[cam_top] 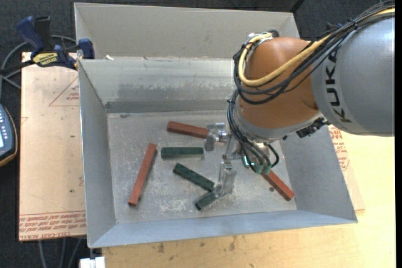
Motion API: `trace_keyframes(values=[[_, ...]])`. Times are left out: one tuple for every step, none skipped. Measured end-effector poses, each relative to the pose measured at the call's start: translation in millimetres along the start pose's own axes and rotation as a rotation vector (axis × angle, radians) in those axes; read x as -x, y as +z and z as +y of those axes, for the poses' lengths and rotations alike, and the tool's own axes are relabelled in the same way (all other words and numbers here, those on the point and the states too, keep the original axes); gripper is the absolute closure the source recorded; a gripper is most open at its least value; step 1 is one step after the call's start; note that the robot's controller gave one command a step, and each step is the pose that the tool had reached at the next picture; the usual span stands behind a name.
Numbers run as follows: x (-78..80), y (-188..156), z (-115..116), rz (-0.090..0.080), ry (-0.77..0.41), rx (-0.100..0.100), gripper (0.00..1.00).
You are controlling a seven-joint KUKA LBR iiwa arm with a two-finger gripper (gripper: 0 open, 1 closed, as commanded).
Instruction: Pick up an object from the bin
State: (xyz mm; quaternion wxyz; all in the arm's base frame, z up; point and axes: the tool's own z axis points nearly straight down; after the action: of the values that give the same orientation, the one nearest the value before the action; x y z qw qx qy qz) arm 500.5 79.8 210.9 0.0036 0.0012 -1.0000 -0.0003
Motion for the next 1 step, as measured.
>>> trace_keyframes(values=[[26.6,143.4,-20.1,-0.001,-0.141,0.0,0.0]])
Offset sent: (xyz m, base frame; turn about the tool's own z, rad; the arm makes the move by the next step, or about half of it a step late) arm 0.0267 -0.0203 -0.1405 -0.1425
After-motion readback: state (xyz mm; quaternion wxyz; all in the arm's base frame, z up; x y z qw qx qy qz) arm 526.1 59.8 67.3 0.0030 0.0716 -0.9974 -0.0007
